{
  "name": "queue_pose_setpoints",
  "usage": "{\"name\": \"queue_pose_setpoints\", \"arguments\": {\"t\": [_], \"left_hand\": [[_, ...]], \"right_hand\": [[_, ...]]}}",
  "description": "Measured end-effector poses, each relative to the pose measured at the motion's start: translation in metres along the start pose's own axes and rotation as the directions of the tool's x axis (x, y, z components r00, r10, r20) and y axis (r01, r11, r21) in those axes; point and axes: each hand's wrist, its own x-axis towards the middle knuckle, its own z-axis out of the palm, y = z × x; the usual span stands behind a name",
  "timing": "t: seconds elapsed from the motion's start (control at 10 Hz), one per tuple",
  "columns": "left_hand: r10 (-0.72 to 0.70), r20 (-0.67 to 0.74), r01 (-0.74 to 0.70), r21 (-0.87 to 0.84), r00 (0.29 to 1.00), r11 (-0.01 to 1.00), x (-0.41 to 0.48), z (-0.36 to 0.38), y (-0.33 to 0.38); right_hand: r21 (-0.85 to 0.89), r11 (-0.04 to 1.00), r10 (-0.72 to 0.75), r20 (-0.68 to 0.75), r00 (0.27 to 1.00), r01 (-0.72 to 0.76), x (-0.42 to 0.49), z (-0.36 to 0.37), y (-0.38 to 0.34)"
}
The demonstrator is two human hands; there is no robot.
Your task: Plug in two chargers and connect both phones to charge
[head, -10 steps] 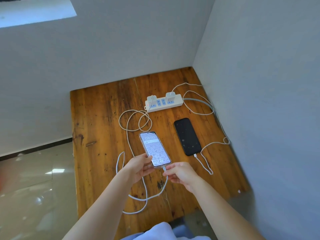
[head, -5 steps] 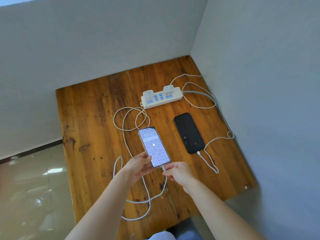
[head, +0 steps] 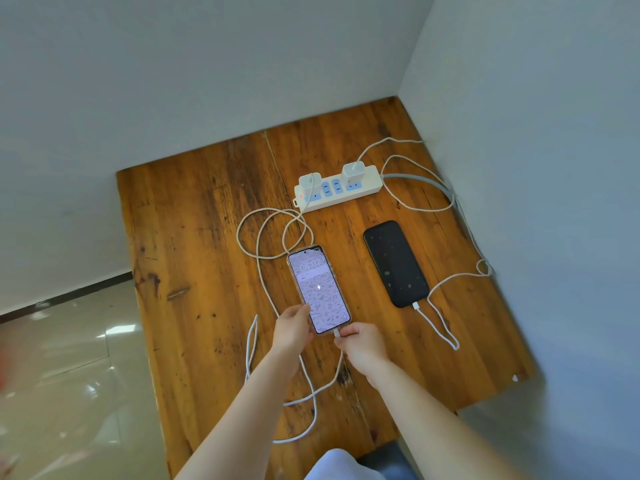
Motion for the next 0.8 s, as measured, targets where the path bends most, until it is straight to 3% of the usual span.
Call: {"name": "queue_pose_setpoints", "arguments": {"t": [0.2,0.5,0.6,0.8], "left_hand": [[0.024,-0.006,-0.024,0.028,1.000,0.999,-0.001,-0.002,0.000],[0.015,0.014,-0.016,0.071,1.000,0.997,-0.003,-0.007,0.004],[0.121,0.037,-0.126,0.190,0.992,0.974,-0.008,-0.009,0.000],[0.353,-0.012,-0.292,0.535,0.935,0.793,-0.019,-0.015,-0.025]], "right_hand": [[-0.067,0.997,-0.050,-0.028,0.998,0.048,-0.003,0.002,0.003],[-0.151,0.984,-0.090,0.058,0.994,0.098,-0.008,0.000,-0.004],[-0.143,0.984,-0.098,0.085,0.992,0.109,-0.012,-0.003,-0.006],[-0.091,0.984,-0.142,0.105,0.984,0.152,-0.023,-0.014,-0.010]]}}
